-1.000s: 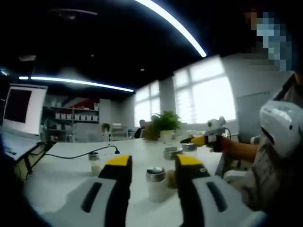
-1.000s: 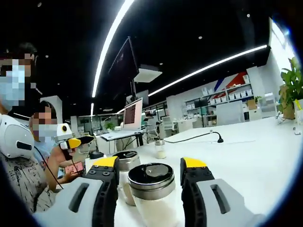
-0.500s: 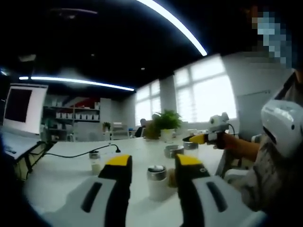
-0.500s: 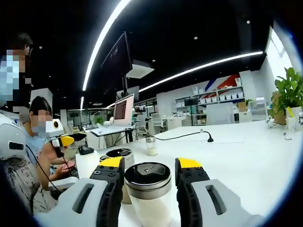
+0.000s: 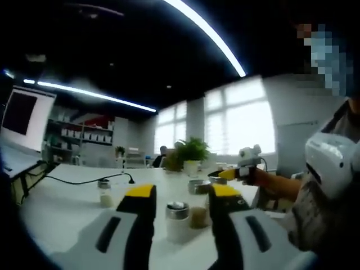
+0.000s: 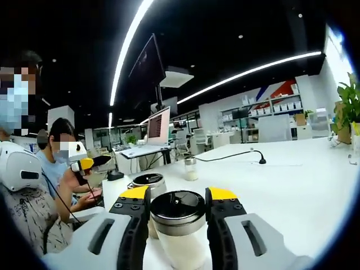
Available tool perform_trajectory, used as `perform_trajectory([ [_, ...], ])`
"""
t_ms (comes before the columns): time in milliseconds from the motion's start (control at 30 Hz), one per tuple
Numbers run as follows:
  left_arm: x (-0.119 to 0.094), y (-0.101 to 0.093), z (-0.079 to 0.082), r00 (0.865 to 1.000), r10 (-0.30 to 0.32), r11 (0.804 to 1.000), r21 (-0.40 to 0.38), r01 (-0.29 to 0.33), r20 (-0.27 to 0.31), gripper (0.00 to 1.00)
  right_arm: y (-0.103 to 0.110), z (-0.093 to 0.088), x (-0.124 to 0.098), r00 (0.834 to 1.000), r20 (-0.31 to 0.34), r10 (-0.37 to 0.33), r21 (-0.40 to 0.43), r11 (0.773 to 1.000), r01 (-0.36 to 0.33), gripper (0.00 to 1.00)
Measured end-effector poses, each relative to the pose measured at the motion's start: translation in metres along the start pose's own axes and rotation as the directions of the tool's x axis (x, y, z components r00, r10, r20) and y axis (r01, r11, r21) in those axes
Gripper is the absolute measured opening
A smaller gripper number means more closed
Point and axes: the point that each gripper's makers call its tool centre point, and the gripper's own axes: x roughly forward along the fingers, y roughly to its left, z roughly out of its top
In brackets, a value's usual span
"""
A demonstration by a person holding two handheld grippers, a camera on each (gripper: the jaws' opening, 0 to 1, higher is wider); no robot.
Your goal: Rotate the seasoning bottle until the label or dispensing opening points toward the visible target arrow and the bottle remains upright within the marked orientation range
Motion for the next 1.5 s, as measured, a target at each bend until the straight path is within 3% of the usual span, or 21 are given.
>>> perform_trajectory([
  [167, 0.001, 0.000, -0.002, 1.000, -0.004, 1.000, 0.001, 0.004, -0.007, 0.39, 0.002, -0.001, 0.001, 0.998, -0.027, 0.058, -0.003, 0.998, -0.058, 0.38],
  [300, 0.002, 0.001, -0.002, 1.000, -0.008, 1.000, -0.004, 0.008, -0.006, 0.38, 0.006, -0.002, 0.003, 0.987, -0.057, 0.150, 0.008, 0.989, -0.150, 0.38],
  [433, 0.002, -0.004, -0.002, 0.999, -0.037, 0.999, -0.020, 0.037, -0.001, 0.37, 0.009, -0.003, 0.005, 0.979, -0.089, 0.184, 0.001, 0.983, -0.185, 0.38],
  [633, 0.005, -0.007, -0.004, 0.999, -0.048, 0.999, -0.024, 0.048, -0.005, 0.38, 0.014, -0.005, 0.006, 0.949, -0.086, 0.303, 0.077, 0.952, -0.297, 0.38],
  [900, 0.004, -0.005, -0.003, 0.999, -0.035, 0.999, -0.018, 0.035, -0.004, 0.37, 0.017, -0.005, 0.004, 0.917, -0.072, 0.392, 0.078, 0.919, -0.386, 0.38],
  [1067, 0.003, -0.015, 0.005, 0.997, -0.074, 0.996, -0.039, 0.076, 0.030, 0.36, 0.021, -0.005, 0.006, 0.893, -0.078, 0.443, 0.084, 0.895, -0.437, 0.38],
  [1333, 0.007, -0.020, 0.001, 0.995, -0.096, 0.995, -0.028, 0.097, 0.012, 0.37, 0.022, -0.005, 0.004, 0.855, -0.074, 0.514, 0.093, 0.857, -0.507, 0.38],
  [1467, 0.008, -0.020, 0.000, 0.996, -0.093, 0.995, -0.019, 0.093, 0.005, 0.37, 0.025, -0.005, 0.003, 0.856, -0.060, 0.513, 0.082, 0.857, -0.508, 0.40],
  [1500, 0.007, -0.019, 0.000, 0.996, -0.089, 0.996, -0.017, 0.089, 0.003, 0.37, 0.020, -0.002, 0.004, 0.878, -0.047, 0.477, 0.056, 0.879, -0.474, 0.42],
])
